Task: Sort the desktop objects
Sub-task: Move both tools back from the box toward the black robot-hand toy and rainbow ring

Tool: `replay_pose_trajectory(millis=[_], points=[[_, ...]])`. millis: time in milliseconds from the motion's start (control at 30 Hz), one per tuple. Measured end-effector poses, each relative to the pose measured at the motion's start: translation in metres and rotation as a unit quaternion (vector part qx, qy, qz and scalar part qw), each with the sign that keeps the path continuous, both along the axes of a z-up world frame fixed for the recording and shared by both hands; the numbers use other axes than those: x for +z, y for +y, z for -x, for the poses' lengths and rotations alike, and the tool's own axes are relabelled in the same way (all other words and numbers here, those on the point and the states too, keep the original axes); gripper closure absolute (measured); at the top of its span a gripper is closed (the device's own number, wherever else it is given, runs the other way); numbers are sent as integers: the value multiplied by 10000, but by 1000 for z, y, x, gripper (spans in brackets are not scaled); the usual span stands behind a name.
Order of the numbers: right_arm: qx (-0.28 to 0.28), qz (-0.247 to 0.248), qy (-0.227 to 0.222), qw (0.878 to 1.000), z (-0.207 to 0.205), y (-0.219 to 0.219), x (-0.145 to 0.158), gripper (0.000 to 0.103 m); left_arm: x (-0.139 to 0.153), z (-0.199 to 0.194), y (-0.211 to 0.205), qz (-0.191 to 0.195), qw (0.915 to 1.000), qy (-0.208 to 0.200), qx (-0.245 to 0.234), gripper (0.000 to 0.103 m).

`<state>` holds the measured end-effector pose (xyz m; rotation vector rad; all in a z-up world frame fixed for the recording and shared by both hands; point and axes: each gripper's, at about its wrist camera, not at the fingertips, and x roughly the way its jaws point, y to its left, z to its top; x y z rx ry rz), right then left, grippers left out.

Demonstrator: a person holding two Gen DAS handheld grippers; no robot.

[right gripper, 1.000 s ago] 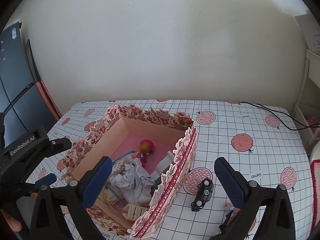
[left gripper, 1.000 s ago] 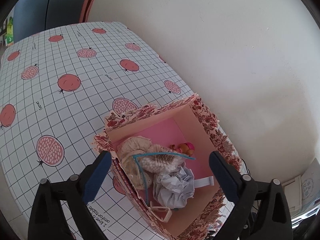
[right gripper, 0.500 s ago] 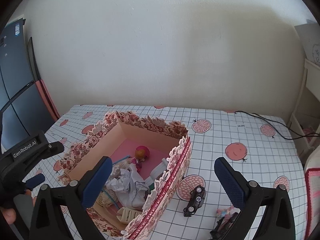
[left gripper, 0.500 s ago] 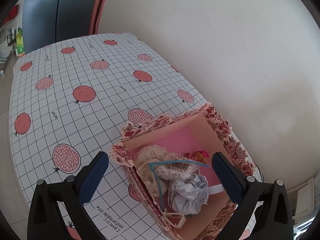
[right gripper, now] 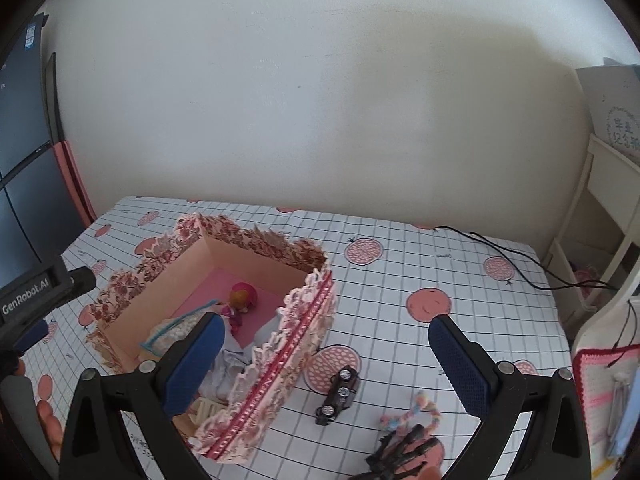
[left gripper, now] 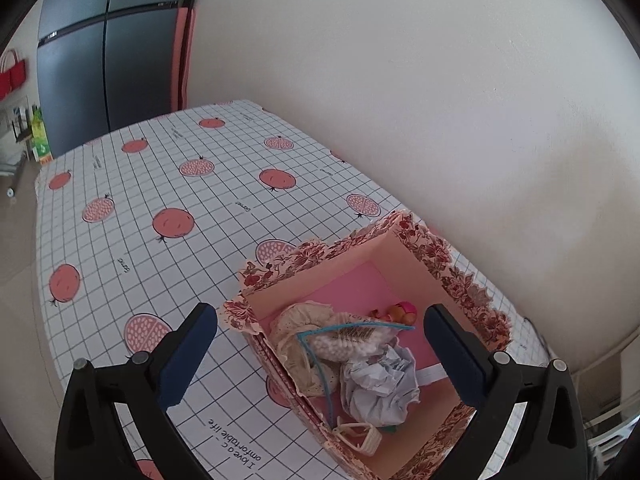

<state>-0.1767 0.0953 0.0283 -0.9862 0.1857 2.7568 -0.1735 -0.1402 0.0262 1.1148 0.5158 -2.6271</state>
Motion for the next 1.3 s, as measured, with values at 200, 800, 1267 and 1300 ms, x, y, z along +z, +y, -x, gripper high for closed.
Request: replay_pose_trajectory(millis=[200,800,1267,1300], points=[[-132,-168,-310,9993,-10,16,6,0,6,-9,15,47,10000,-66,-25,0],[-618,329,-357,9969,-56,85,31,0,41,-39,79,52,9958,418,-810,0],[-712,134,-199,9972,-75,113,39,0,60,-57,117,270,9912,904,-925,0],[-643,148,-146,9977,-76,113,40,0,63,-60,119,293,9900,985,-970,0]])
